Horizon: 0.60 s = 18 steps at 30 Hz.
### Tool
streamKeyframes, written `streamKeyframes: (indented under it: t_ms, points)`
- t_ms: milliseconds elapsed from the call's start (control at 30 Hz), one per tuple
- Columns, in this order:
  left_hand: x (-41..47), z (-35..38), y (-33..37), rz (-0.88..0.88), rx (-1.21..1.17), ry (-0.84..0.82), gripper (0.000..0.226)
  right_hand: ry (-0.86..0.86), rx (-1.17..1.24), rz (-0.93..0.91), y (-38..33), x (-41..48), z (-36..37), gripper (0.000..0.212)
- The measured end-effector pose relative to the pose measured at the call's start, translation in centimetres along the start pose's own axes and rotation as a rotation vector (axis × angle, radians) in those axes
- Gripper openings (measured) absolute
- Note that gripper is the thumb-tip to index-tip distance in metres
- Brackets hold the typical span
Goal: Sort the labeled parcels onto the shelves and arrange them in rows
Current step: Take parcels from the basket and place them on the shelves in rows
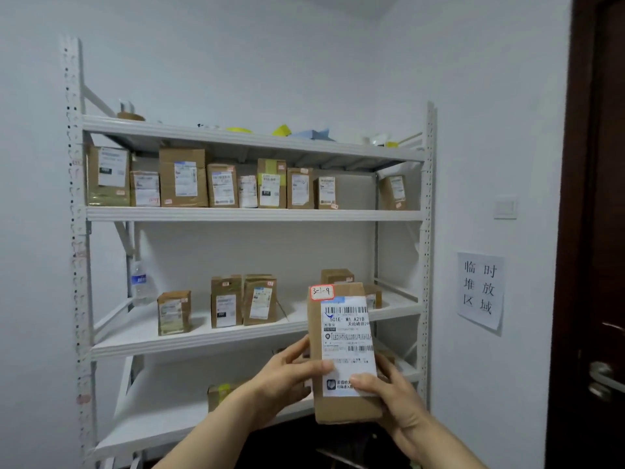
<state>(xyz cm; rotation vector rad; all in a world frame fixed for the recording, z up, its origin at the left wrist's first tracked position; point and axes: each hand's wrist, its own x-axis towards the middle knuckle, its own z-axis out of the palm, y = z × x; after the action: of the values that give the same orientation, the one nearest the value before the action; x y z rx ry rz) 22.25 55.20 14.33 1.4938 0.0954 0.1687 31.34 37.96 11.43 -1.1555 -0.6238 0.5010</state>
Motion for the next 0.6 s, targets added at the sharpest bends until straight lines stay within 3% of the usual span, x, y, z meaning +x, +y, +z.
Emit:
streamKeyframes:
  t_ms: [67, 133, 333, 500, 600]
  points:
    - [1.3, 1.2, 0.3, -0.005, 0.094, -0.048, 0.082, 0.017, 0.031, -0.033, -1.2, 0.7, -1.1, 0.086]
    - [3.0, 2.4, 0.9, 0.021, 0.105, -0.062, 0.079, 0.042, 0.055, -0.042, -2.4, 1.2, -2.3, 0.078]
    - [9.6, 5.8, 4.5, 0.120, 0.051, 0.025, 0.082, 0.166, -0.020, -0.119, -6.4, 5.7, -5.7, 0.023]
    - [18.4, 6.7, 7.3, 0.279, 0.211, 0.100, 0.077, 0.271, -0.027, -0.203, -8.9, 13.1, -9.3, 0.017]
    - [24.7, 6.3, 9.1, 0.346, 0.239, 0.143, 0.062, 0.285, -0.056, -0.258, -10.5, 18.9, -11.2, 0.017]
